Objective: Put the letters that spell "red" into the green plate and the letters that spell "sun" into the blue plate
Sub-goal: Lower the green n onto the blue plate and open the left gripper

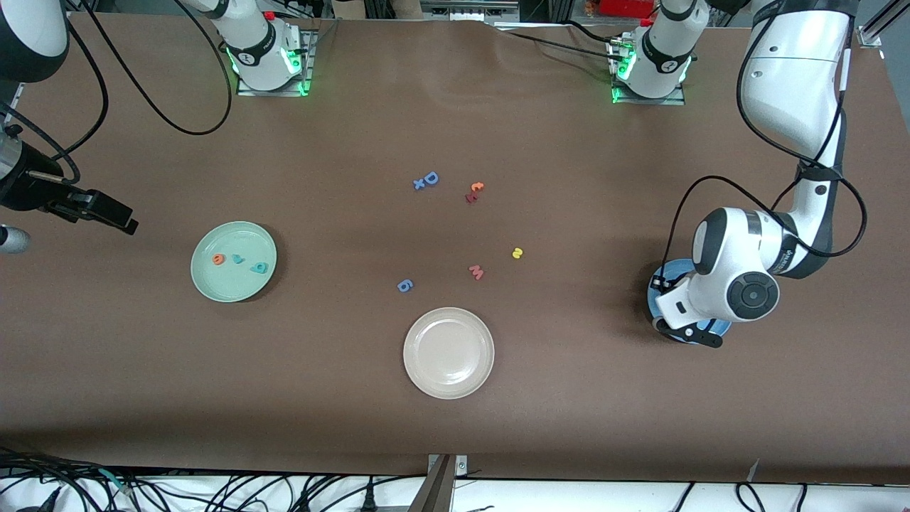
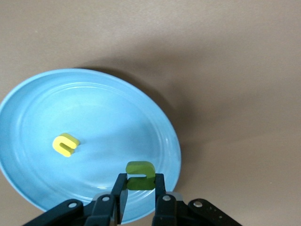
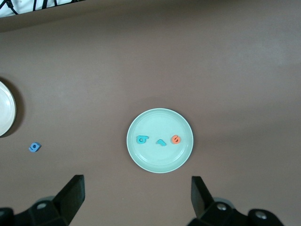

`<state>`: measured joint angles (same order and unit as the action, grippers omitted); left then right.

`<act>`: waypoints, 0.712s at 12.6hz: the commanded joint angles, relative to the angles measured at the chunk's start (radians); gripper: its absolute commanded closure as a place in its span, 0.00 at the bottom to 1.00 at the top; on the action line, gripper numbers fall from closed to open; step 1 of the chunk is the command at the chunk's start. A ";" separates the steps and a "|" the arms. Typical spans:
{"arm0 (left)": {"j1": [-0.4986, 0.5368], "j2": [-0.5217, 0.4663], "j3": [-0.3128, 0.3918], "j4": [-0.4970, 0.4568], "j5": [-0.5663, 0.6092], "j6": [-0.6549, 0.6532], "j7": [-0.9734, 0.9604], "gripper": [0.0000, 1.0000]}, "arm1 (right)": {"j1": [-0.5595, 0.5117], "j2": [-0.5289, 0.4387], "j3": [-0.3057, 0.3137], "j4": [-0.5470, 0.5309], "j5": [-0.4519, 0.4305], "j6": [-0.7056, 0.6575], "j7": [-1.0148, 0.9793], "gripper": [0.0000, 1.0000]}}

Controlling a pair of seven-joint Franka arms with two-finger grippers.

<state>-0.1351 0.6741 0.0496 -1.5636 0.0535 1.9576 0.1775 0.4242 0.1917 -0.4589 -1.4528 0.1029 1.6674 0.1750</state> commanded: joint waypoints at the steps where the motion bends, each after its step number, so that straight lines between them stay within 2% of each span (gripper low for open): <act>1: 0.006 -0.013 -0.010 0.022 0.031 -0.006 0.049 0.88 | -0.150 -0.023 0.153 -0.004 -0.002 -0.011 -0.009 0.00; 2: 0.021 -0.004 -0.010 0.048 0.031 -0.006 0.072 0.83 | -0.216 -0.026 0.234 -0.006 -0.012 -0.011 -0.008 0.00; 4: 0.028 0.004 -0.010 0.056 0.028 -0.005 0.092 0.59 | -0.280 -0.040 0.333 -0.006 -0.109 -0.011 0.004 0.01; 5: 0.032 0.007 -0.010 0.056 0.026 -0.003 0.091 0.34 | -0.353 -0.049 0.414 -0.012 -0.124 -0.012 0.023 0.01; 6: 0.034 0.007 -0.010 0.056 0.026 -0.003 0.092 0.25 | -0.439 -0.057 0.506 -0.014 -0.127 -0.012 0.027 0.01; 7: 0.034 0.007 -0.010 0.056 0.025 -0.003 0.092 0.23 | -0.491 -0.060 0.561 -0.017 -0.127 -0.011 0.029 0.01; 8: 0.034 0.008 -0.010 0.056 0.025 -0.003 0.092 0.06 | -0.507 -0.060 0.578 -0.021 -0.127 -0.011 0.029 0.01; 9: 0.037 0.010 -0.010 0.057 0.023 -0.002 0.092 0.04 | -0.510 -0.060 0.580 -0.024 -0.127 -0.011 0.029 0.01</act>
<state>-0.1090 0.6767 0.0495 -1.5242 0.0546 1.9605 0.2550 -0.0461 0.1546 0.0815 -1.4527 -0.0121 1.6640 0.1948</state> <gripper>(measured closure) 0.251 0.004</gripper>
